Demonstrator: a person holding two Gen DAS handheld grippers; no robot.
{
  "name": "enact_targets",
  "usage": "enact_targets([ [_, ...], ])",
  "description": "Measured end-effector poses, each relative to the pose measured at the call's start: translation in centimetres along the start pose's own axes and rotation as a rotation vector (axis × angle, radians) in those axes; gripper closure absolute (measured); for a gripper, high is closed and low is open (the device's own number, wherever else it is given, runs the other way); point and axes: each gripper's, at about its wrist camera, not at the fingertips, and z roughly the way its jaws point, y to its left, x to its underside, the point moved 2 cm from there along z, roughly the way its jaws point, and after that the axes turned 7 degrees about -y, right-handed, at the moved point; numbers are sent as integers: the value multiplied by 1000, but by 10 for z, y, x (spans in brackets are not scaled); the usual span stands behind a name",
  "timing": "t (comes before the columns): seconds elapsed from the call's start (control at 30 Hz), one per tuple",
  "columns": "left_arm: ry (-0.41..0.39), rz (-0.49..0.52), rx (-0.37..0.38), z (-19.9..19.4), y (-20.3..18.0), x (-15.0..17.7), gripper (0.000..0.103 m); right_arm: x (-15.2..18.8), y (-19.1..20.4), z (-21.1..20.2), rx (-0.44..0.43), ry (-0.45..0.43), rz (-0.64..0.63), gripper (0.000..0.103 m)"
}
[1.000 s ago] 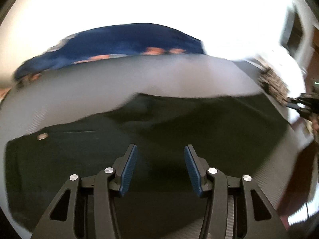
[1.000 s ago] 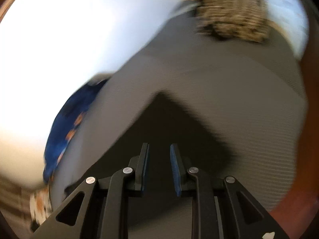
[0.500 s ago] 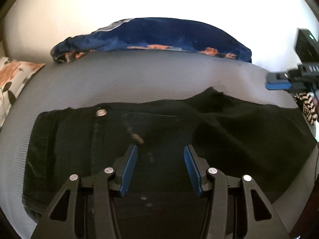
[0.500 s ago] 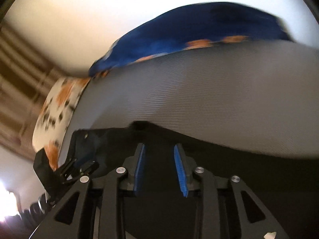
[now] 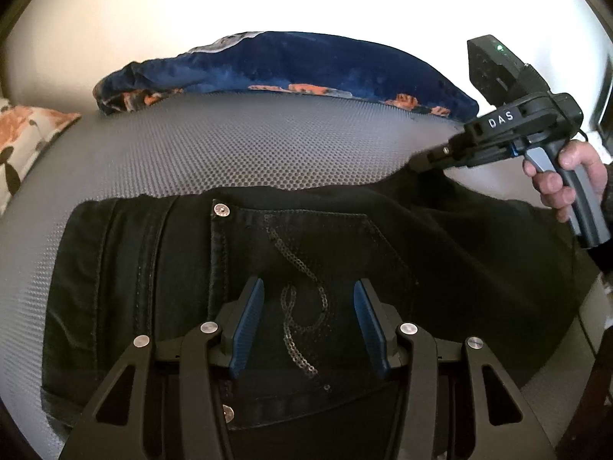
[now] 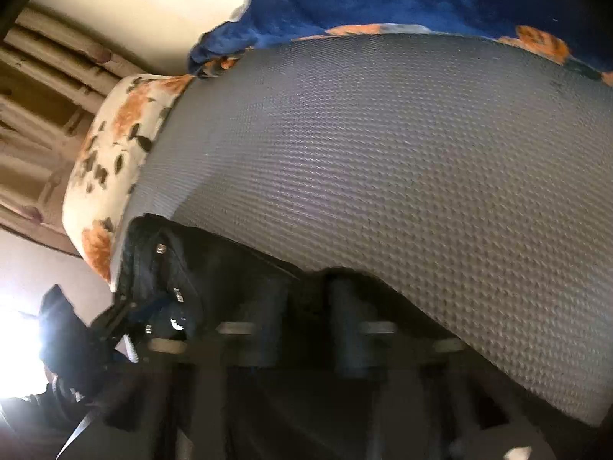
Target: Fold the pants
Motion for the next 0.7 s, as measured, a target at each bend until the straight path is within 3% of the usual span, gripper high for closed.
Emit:
enact_targets([
  [0.27,-14,-10,22,0,5,4,53,0,-3,22,150,-86,-26,95],
  [0.43,1,27,-8,2,0,2,53,0,-9,18,140,-121,39,90],
  [0.5,17,41,-21,0,-4,-2,52,0,-12,0,115,-146,70,83],
  [0.6,-4,56,-6,-9,-13,-12,52,5,-13,-37,86,-170,47,81],
  [0.7,-20,80,26,-11,-28,-24,49,17,-29,-78,141,-193,38,79],
])
